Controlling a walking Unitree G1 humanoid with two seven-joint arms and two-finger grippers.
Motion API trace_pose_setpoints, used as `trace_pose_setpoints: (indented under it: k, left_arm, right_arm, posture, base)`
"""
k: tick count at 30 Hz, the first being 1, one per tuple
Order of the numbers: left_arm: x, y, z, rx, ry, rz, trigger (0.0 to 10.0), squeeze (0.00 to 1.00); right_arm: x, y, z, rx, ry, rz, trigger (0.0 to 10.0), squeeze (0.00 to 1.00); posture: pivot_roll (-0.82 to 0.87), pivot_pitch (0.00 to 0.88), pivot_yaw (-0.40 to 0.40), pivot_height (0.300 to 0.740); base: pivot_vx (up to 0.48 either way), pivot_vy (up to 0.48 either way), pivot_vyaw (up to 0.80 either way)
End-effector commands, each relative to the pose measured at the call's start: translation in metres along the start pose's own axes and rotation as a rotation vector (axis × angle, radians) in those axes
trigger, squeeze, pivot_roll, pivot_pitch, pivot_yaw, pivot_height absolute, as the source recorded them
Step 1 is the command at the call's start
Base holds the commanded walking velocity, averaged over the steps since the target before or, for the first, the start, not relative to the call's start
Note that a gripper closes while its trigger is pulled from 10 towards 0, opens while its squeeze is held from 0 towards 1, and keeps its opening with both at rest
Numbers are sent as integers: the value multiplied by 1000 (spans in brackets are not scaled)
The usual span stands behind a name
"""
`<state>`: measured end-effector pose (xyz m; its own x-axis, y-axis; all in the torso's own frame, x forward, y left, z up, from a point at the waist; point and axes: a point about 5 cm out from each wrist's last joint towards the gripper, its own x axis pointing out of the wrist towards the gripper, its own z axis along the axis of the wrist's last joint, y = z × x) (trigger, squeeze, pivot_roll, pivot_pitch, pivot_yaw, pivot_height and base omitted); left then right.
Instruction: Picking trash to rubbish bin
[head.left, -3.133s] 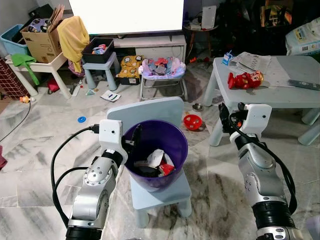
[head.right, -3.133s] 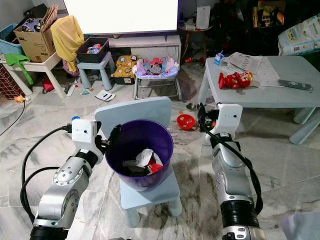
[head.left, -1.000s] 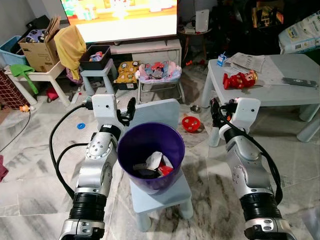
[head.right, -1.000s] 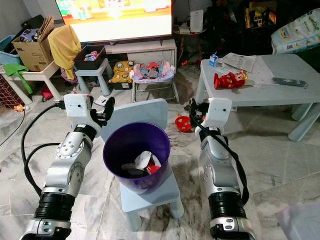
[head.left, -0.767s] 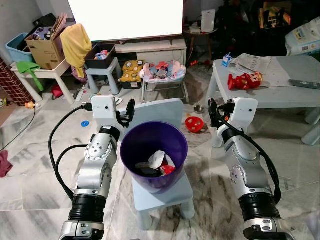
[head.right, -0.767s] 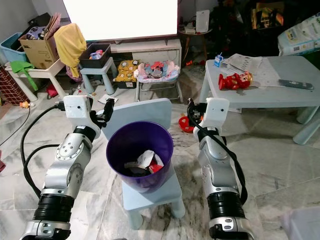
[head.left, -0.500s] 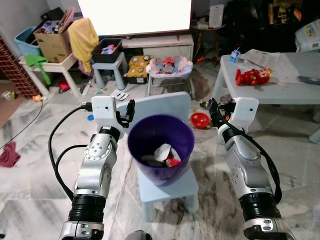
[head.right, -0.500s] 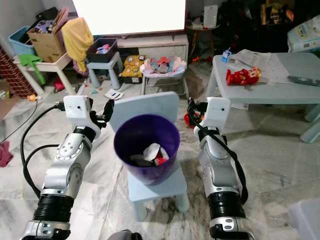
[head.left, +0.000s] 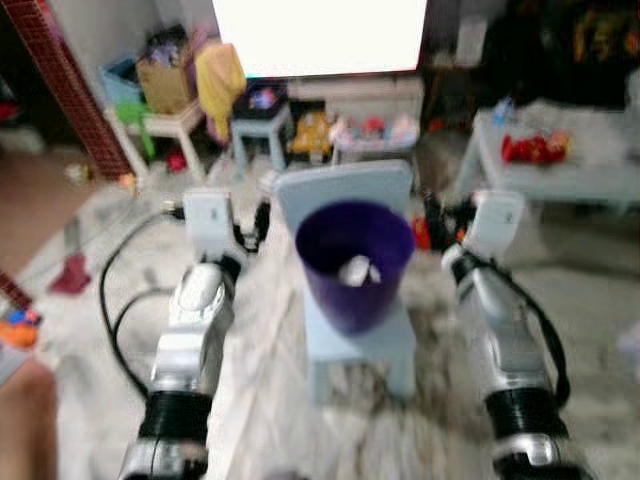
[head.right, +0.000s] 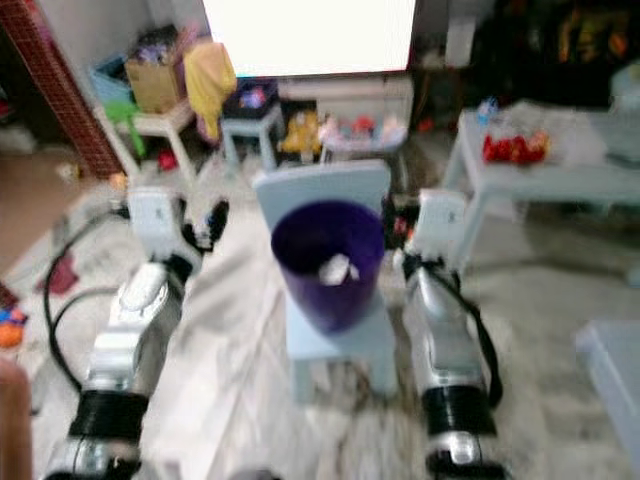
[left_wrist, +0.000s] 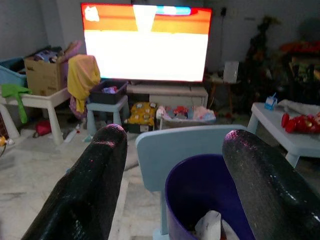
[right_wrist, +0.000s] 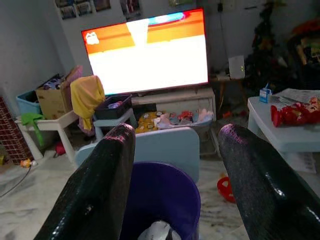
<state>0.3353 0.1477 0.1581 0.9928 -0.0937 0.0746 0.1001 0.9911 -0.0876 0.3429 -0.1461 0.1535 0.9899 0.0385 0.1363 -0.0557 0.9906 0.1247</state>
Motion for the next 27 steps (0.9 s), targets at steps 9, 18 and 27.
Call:
trace_pose_setpoints:
  k: [9, 18, 27]
  left_arm:
    - [1, -2, 2, 5, -1, -21, 10000, 0]
    - [2, -1, 2, 7, 1, -21, 10000, 0]
    - [3, -1, 5, 5, -19, -25, 10000, 0]
  right_arm:
    - [1, -3, 4, -4, -11, -10, 10000, 0]
    - [1, -4, 5, -4, -16, -19, 10000, 0]
    - [3, -3, 5, 5, -9, -20, 10000, 0]
  posture:
    - [25, 0, 84, 740]
    - [24, 0, 87, 740]
    - [24, 0, 88, 740]
  base:
    - [-299, 0, 0]
    - [-297, 0, 0]
    - [-31, 0, -285]
